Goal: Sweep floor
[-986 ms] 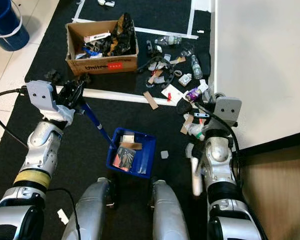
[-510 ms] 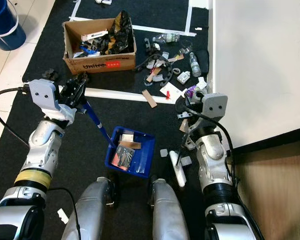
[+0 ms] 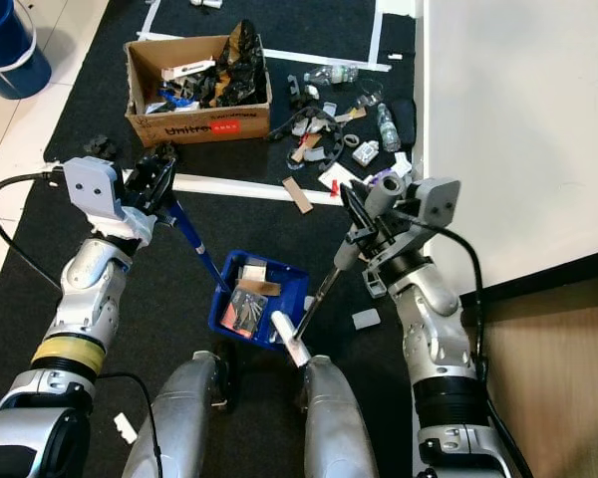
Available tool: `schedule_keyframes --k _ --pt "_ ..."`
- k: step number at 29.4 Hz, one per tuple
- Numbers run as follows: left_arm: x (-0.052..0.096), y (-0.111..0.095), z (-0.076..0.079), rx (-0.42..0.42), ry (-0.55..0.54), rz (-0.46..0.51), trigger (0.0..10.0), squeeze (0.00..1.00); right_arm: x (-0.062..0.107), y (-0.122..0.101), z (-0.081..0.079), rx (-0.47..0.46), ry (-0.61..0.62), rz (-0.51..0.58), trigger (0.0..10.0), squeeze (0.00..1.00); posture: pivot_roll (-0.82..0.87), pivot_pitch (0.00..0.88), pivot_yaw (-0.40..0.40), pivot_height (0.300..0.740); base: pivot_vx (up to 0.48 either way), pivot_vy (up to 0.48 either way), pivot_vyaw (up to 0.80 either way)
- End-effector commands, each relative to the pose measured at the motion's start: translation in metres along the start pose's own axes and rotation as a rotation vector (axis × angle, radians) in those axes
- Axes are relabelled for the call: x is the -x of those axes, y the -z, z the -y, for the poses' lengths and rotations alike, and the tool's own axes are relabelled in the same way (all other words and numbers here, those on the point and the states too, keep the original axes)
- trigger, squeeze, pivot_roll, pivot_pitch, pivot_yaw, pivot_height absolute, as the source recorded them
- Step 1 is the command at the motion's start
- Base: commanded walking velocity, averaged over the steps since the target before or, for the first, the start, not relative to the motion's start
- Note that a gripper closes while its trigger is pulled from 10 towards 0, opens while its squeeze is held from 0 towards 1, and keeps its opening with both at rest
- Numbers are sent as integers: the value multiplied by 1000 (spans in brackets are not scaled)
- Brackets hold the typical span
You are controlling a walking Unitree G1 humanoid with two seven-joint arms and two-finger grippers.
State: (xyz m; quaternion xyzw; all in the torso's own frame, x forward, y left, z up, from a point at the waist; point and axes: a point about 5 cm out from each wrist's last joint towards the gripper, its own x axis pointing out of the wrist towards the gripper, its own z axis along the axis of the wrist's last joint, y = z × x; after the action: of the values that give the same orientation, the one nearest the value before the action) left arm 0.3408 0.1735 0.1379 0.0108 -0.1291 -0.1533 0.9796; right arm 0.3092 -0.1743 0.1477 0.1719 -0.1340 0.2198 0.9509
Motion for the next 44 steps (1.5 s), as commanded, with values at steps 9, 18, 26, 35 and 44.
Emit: schedule_keyframes --k 9,18,26,35,44 --pt "13 28 9 26 11 -132 10000 0 2 -13 18 -22 113 65 10000 0 45 357 -11 740 0 0 0" --pt "15 30 12 5 16 -142 10000 0 2 -45 43 0 258 166 10000 0 54 357 -9 740 0 0 0" --pt "18 34 14 1 20 -155 10000 0 2 -67 64 56 368 238 10000 0 62 343 -19 740 0 0 0" --pt "22 37 17 -7 25 -159 10000 0 -5 -73 65 310 406 196 10000 0 74 321 -24 740 0 0 0" --pt "23 37 19 -7 30 -155 10000 0 -3 -50 56 452 405 118 10000 0 77 324 -23 740 0 0 0"
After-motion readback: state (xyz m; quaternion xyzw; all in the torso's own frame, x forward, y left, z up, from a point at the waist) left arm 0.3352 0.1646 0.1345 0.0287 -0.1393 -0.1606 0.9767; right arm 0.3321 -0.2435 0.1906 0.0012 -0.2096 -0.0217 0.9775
